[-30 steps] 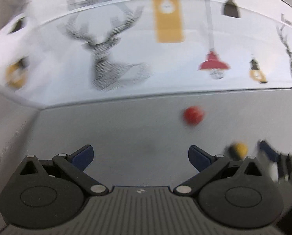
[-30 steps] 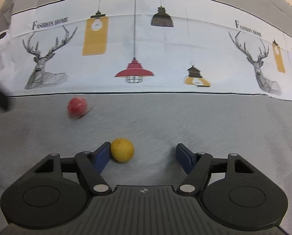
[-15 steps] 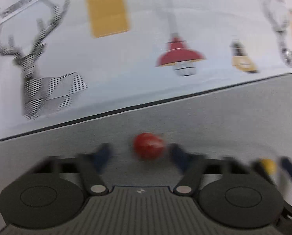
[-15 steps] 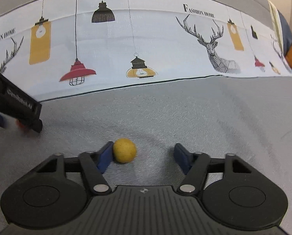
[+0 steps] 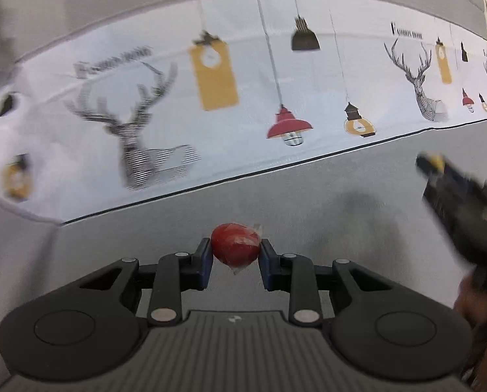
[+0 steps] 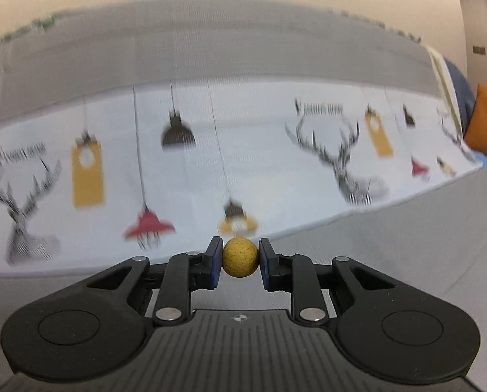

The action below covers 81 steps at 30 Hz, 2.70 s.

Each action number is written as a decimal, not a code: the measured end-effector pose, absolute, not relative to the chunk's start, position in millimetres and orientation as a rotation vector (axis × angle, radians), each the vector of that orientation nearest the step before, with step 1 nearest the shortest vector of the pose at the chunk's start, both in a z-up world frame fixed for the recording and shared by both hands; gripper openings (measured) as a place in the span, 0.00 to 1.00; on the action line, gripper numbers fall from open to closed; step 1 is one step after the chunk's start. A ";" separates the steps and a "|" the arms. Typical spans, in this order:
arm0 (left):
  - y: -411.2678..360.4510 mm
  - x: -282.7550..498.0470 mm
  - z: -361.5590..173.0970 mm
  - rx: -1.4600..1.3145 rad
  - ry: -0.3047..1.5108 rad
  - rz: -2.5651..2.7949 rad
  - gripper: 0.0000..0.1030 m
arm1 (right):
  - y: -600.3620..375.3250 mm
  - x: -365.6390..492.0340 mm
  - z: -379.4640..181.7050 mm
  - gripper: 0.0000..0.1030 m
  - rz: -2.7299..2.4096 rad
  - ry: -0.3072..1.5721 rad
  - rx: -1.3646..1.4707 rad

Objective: Organize fruits
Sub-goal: 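Grasp a wrapped red fruit with the left tool while the right tool grasps a yellow fruit, then carry the wrapped red fruit and yellow fruit over the blue plate with both tools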

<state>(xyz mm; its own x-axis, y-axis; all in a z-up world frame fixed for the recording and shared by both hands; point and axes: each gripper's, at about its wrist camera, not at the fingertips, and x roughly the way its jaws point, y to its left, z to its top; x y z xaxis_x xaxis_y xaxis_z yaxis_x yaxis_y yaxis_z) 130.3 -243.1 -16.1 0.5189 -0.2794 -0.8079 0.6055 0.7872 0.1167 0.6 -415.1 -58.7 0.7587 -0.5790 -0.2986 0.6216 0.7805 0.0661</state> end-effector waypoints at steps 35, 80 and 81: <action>17.1 -91.6 47.2 0.253 0.893 -0.282 0.32 | -135.4 -207.9 2.7 0.24 -0.006 0.557 -0.063; 12.5 -10.4 24.3 0.185 0.975 -0.276 0.32 | -141.6 -130.1 -25.2 0.24 -0.041 0.703 -0.045; 10.9 -5.7 23.4 0.186 0.978 -0.275 0.32 | -142.4 -125.9 -25.6 0.24 -0.041 0.704 -0.040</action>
